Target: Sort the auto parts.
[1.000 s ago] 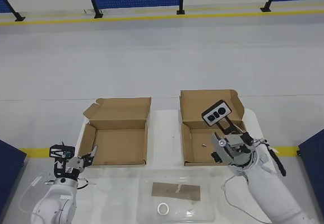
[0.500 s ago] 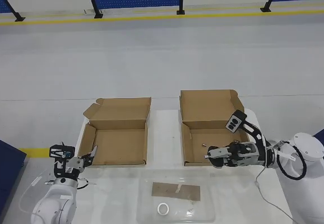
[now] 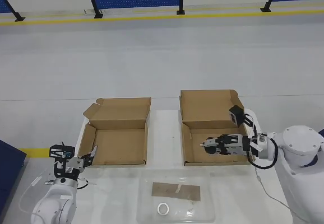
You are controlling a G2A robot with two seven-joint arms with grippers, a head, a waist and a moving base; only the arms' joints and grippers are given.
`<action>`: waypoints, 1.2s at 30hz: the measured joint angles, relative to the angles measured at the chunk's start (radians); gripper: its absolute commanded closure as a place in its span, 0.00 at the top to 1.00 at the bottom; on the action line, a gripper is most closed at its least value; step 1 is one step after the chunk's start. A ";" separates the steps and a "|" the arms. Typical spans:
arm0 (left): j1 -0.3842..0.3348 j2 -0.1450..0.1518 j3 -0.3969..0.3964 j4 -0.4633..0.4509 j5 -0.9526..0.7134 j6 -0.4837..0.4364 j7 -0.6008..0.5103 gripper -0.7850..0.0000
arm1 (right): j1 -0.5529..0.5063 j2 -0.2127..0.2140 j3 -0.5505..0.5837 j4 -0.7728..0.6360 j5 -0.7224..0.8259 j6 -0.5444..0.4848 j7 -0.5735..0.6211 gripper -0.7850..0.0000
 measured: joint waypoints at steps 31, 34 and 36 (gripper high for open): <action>0.000 0.000 0.000 0.000 0.000 0.000 0.000 1.00 | 0.369 -0.014 -0.450 0.312 -0.505 0.133 -0.152 0.00; 0.000 0.000 0.000 0.000 0.000 0.000 0.000 1.00 | 0.434 -0.038 -0.528 0.410 -0.547 0.147 -0.178 0.00; 0.000 0.000 0.000 0.000 0.000 0.000 0.000 1.00 | 0.472 -0.056 -0.579 0.479 -0.567 0.154 -0.197 0.00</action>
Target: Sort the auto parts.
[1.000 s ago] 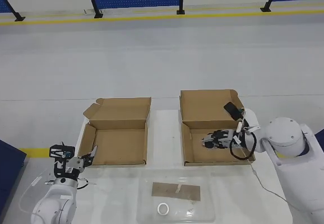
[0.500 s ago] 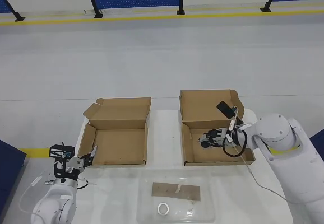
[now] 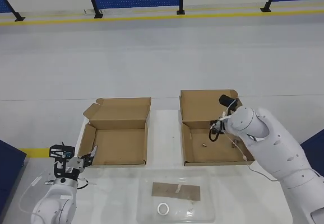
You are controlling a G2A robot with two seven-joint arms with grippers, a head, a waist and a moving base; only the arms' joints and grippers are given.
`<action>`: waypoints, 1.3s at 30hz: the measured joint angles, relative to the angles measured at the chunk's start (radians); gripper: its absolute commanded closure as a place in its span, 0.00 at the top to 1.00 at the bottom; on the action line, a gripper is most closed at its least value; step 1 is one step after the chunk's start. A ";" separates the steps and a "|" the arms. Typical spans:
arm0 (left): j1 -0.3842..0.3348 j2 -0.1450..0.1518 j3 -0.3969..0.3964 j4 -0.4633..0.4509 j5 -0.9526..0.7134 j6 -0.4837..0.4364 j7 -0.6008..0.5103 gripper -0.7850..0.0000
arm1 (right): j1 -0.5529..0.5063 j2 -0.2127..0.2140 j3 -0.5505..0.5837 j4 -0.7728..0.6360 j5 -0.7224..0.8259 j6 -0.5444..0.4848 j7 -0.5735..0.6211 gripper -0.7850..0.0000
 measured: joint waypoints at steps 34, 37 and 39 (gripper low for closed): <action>0.000 0.000 0.000 0.000 0.000 0.000 0.000 1.00 | 0.109 -0.157 -0.206 0.408 0.090 0.030 -0.142 0.00; 0.000 0.000 0.000 0.000 0.000 0.000 0.000 1.00 | 0.114 -0.169 -0.214 0.431 0.094 0.031 -0.157 0.00; 0.000 0.000 0.000 0.000 0.000 0.000 0.000 1.00 | 0.115 -0.176 -0.216 0.446 0.099 0.030 -0.165 0.00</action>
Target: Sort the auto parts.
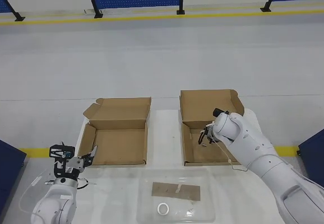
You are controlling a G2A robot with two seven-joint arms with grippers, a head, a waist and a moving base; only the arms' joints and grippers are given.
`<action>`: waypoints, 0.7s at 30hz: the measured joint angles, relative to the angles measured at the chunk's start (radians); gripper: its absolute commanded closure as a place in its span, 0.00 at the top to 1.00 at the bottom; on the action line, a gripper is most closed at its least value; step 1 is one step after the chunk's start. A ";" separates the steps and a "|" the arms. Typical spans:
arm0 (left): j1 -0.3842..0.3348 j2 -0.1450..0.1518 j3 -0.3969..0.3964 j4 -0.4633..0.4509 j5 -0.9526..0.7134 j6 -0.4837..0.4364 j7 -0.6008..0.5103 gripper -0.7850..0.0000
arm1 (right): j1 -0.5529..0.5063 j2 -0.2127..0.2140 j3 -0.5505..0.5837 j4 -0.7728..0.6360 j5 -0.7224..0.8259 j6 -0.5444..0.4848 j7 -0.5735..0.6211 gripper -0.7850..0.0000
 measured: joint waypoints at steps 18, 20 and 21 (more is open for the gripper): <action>0.000 0.000 0.000 0.000 0.000 0.000 0.000 1.00 | 0.022 -0.048 -0.017 0.110 0.002 -0.011 -0.025 0.27; 0.000 0.000 0.000 0.000 0.000 0.000 0.000 1.00 | 0.024 -0.052 -0.017 0.117 0.000 -0.015 -0.026 0.32; 0.000 0.000 0.000 0.000 0.000 0.000 0.000 1.00 | 0.024 -0.053 -0.017 0.119 -0.001 -0.017 -0.026 0.35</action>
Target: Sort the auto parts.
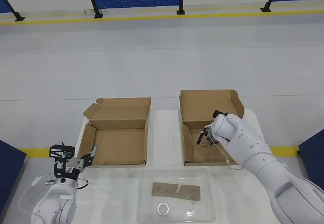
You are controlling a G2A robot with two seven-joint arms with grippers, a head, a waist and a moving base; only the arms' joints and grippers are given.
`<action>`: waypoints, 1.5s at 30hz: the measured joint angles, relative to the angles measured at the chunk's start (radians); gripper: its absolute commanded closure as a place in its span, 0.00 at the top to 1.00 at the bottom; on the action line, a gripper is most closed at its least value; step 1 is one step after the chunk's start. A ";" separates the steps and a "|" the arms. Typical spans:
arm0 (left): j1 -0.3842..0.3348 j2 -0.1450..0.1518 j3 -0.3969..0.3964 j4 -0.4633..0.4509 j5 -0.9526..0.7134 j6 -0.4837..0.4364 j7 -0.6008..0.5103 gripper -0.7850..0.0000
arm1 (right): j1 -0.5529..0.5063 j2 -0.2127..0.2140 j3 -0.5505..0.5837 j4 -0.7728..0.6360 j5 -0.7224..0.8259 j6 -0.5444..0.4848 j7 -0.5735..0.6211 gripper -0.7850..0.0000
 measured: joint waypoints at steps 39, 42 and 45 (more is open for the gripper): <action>0.000 0.000 0.000 0.000 0.000 0.000 0.000 1.00 | -0.423 0.225 0.647 -0.674 0.154 -0.368 0.383 1.00; 0.000 0.000 0.000 0.000 0.000 0.000 0.000 1.00 | -0.481 0.241 0.741 -0.689 0.256 -0.471 0.468 1.00; 0.000 0.000 0.000 0.000 0.000 0.000 0.000 1.00 | -0.519 0.252 0.803 -0.689 0.349 -0.553 0.545 1.00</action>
